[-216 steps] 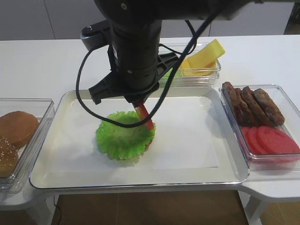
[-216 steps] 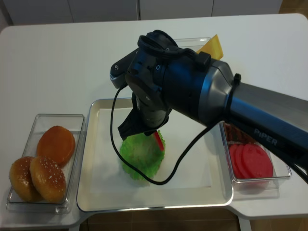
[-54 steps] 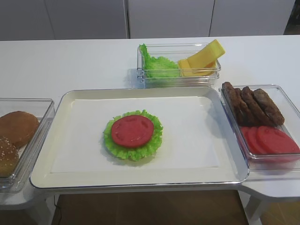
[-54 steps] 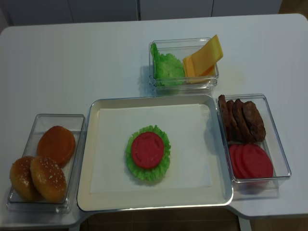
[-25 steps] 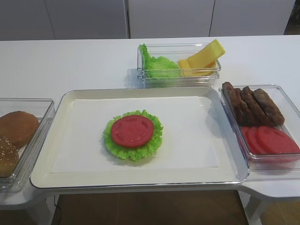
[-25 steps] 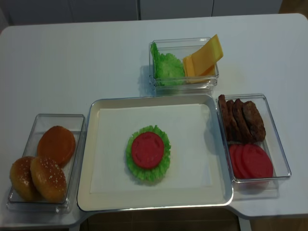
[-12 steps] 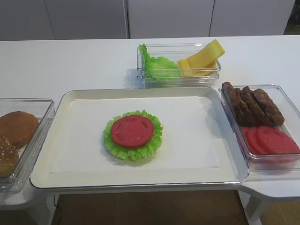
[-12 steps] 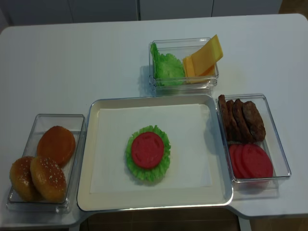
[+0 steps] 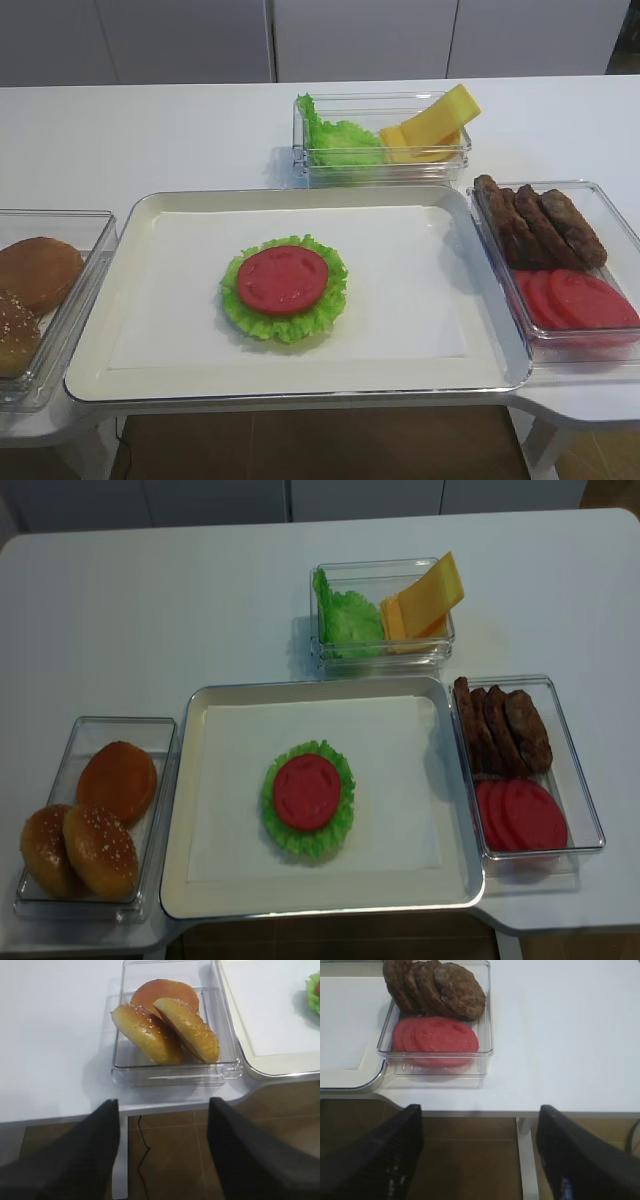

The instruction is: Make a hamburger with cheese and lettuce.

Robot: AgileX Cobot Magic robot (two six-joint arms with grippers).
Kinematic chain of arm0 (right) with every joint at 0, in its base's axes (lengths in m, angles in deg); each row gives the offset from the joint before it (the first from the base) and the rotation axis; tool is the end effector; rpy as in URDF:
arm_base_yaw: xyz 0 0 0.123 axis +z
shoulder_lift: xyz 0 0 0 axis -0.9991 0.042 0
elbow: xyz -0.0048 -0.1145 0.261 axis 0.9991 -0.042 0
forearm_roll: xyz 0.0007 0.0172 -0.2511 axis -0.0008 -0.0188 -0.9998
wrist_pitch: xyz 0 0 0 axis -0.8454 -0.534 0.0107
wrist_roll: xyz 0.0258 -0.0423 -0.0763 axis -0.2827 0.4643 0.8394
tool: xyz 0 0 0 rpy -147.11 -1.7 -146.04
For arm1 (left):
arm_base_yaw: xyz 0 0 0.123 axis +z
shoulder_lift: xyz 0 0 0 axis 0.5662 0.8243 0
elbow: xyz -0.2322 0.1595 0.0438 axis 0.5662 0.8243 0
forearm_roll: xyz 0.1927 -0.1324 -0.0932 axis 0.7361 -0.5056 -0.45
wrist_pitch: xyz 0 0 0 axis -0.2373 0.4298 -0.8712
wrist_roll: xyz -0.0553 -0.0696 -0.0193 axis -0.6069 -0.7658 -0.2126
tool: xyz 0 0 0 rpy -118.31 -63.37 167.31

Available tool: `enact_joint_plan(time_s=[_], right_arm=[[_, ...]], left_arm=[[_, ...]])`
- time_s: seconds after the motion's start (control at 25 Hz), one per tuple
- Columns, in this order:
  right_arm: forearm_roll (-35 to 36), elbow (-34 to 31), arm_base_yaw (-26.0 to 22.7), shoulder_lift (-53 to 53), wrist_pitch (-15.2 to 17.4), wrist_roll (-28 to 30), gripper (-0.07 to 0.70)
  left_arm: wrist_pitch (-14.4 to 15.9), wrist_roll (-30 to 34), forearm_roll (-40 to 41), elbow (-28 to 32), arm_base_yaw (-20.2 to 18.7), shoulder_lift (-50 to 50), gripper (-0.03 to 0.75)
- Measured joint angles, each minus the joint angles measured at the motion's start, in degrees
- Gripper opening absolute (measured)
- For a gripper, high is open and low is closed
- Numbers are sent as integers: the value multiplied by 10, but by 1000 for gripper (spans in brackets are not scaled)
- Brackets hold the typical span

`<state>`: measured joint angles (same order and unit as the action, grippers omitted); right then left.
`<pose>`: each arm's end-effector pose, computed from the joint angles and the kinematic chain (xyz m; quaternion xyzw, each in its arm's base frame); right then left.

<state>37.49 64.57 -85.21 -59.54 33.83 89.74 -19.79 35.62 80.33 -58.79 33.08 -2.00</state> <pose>-0.0087 0.0037 0.2622 -0.0335 0.8772 0.0270 0.4781 -0.0123 0.0048 0.2645 -0.0200 0.8828 0.0058 0.4693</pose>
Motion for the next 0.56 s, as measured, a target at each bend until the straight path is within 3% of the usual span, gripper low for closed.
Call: enact_joint_plan(time_s=[0.56], right_arm=[[1,0,0,0,-1,1,552]], left_arm=[[0,0,0,0,0,0,414]])
